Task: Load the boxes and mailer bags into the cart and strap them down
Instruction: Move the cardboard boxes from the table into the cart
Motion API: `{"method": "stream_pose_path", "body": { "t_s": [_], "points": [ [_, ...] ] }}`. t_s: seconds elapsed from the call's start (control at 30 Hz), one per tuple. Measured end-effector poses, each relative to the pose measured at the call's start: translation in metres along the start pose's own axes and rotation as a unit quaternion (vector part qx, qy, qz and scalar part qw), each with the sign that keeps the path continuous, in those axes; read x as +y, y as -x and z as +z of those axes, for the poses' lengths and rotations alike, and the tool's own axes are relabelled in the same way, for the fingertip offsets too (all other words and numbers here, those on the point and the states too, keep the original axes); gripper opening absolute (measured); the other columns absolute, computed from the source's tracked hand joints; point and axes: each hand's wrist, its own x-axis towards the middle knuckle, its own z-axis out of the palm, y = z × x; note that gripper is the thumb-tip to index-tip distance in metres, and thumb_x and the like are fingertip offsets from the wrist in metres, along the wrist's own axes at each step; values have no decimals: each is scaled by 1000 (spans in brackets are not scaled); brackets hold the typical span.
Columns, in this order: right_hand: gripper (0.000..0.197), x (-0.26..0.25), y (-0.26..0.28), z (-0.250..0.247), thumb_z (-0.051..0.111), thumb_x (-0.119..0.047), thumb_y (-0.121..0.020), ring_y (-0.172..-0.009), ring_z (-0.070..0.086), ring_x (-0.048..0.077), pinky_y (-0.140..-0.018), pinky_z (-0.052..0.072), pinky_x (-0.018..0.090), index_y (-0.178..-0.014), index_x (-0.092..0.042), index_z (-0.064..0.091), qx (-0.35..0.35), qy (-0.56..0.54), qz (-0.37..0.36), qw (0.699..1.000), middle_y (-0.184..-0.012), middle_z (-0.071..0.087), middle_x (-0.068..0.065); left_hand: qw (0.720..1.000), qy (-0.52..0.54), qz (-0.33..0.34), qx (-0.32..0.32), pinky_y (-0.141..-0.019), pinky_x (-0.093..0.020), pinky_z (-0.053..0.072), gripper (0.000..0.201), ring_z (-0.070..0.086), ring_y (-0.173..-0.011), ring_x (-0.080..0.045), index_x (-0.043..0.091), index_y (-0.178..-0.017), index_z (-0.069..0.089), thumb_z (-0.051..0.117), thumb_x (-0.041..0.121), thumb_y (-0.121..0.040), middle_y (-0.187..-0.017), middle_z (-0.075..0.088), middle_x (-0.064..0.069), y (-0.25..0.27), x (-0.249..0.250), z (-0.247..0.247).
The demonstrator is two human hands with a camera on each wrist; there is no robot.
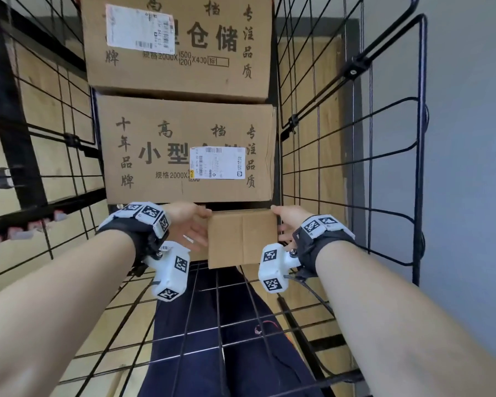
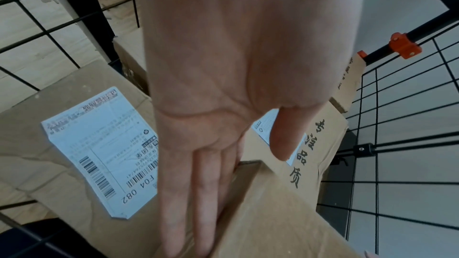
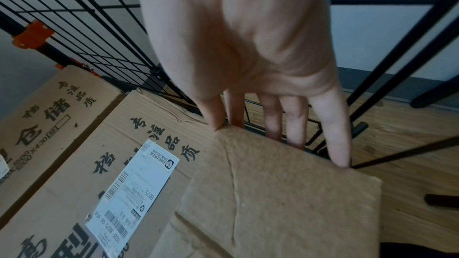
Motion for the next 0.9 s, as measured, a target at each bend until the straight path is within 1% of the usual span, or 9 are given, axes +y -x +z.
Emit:
{"method": "stream_pose_path", "body": {
  "t_s": [0.07, 0.13, 0.23, 0.33, 0.43, 0.5, 0.6, 0.7, 0.9],
  "points": [
    [54, -1, -3, 1, 43, -41, -98, -118, 55, 34, -102, 44, 45, -135, -2, 43, 7, 14, 9, 1000, -131, 54, 19, 1000, 0, -5, 3, -73, -41, 50, 37, 63, -89, -31, 4, -128, 44, 42, 27, -99, -114, 59, -22, -4, -1, 4],
    [53, -3, -9, 3, 42, -41, -97, -118, 54, 34, -102, 44, 44, -134, -2, 44, 12, 12, 1, 1000, -132, 54, 17, 1000, 6, 7, 29, -68, -39, 49, 29, 60, -83, -28, 7, -122, 46, 48, 21, -96, -104, 58, -17, -9, 0, 8],
    [49, -4, -18, 7, 44, -39, -96, -116, 56, 33, -100, 46, 45, -129, -2, 48, 18, 5, -3, 1000, -129, 56, 17, 996, -6, 39, 85, -78, -40, 48, 23, 55, -90, -29, 15, -114, 45, 52, 13, -93, -103, 53, -14, -19, -2, 12],
    [44, -4, -20, 11, 44, -31, -97, -115, 57, 35, -100, 46, 49, -128, -1, 48, -5, 10, -9, 1000, -127, 56, 20, 995, -13, 48, 91, -86, -40, 47, 40, 55, -94, -30, 15, -131, 41, 51, 10, -93, -107, 55, -14, -24, -6, 15],
    [44, -3, -23, 12, 49, -26, -96, -113, 58, 37, -99, 47, 49, -130, 2, 46, -4, 1, -11, 1000, -128, 55, 22, 993, -11, 60, 105, -80, -40, 49, 58, 57, -88, -28, 18, -145, 23, 47, 5, -93, -110, 57, -14, -27, -11, 18],
    [46, -3, -25, 13, 51, -27, -95, -115, 56, 36, -101, 46, 47, -132, 1, 44, -10, -7, -16, 1000, -131, 53, 21, 992, -10, 66, 110, -82, -40, 48, 61, 56, -85, -25, 22, -147, 20, 43, 3, -94, -110, 57, -12, -29, -13, 20],
    [54, -6, -21, 12, 52, -30, -95, -122, 50, 36, -104, 43, 45, -139, -2, 38, -31, -8, -17, 999, -138, 48, 17, 993, -13, 60, 101, -91, -39, 45, 55, 54, -105, -26, 25, -146, 26, 42, 7, -96, -129, 54, -11, -26, -13, 22],
    [55, -12, -16, 8, 49, -30, -97, -125, 49, 33, -103, 43, 42, -142, -3, 34, -17, -6, -21, 1000, -141, 45, 16, 993, -10, 57, 104, -95, -38, 42, 48, 52, -119, -26, 23, -143, 35, 46, 12, -96, -134, 50, -7, -17, -9, 20],
    [40, -26, 21, 2, 43, -24, -99, -119, 54, 29, -84, 48, 36, -134, -4, 46, -28, -51, -57, 997, -135, 52, 11, 987, -17, 91, 132, -95, -35, 42, 34, 56, -113, -25, 14, -132, 48, 45, 16, -98, -133, 54, -11, 25, 10, 19]
  ]
}}
